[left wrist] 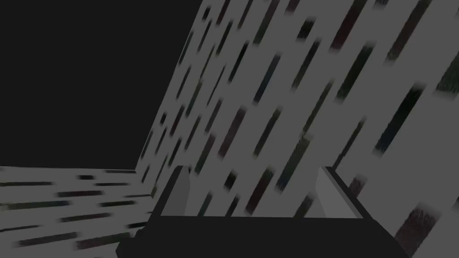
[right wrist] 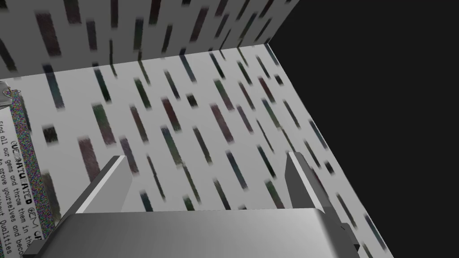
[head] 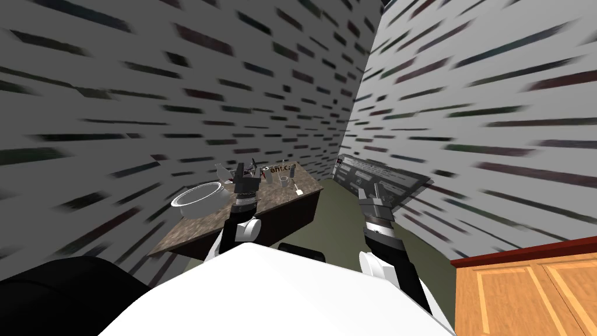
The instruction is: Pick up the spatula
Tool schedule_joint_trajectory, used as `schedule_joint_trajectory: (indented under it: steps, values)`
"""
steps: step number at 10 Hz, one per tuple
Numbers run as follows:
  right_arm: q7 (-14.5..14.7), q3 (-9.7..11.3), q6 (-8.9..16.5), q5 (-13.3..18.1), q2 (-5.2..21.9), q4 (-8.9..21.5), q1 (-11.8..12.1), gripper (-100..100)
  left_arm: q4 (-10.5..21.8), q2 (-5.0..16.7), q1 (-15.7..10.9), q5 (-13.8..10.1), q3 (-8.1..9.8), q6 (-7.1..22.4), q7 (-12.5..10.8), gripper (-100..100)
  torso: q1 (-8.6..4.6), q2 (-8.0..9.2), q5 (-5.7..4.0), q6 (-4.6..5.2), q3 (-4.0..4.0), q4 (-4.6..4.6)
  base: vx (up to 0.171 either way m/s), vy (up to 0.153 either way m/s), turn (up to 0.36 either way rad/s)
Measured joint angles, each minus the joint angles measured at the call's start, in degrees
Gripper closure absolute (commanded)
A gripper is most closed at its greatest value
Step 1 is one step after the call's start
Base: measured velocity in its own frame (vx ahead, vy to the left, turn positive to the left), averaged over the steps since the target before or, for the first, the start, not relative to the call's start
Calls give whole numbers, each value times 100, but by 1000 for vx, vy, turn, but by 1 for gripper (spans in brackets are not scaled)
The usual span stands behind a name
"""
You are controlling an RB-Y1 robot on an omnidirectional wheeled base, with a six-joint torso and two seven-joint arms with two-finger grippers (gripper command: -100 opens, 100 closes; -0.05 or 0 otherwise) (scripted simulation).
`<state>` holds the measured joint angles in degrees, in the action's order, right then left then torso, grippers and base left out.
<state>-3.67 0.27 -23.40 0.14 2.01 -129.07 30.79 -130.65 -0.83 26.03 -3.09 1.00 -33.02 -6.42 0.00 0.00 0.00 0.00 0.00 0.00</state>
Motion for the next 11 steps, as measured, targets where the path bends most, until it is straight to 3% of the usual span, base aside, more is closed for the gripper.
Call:
schedule_joint_trajectory:
  steps: [5,8,11]
  values:
    - [0,1,0,0,-1,0,0,0,225,789,-209,164,12,533,248,-100,-33,-7,-7,1,-4,-1,10,-64,-5]
    - [0,1,0,0,-1,0,0,0,374,1114,-378,260,74,984,404,-100,-27,-6,-6,1,-4,-2,14,-66,-9]
    - [0,1,0,0,-1,0,0,0,489,1294,-487,360,92,1354,561,-100,-25,-7,-6,0,-4,-2,16,-72,-7]
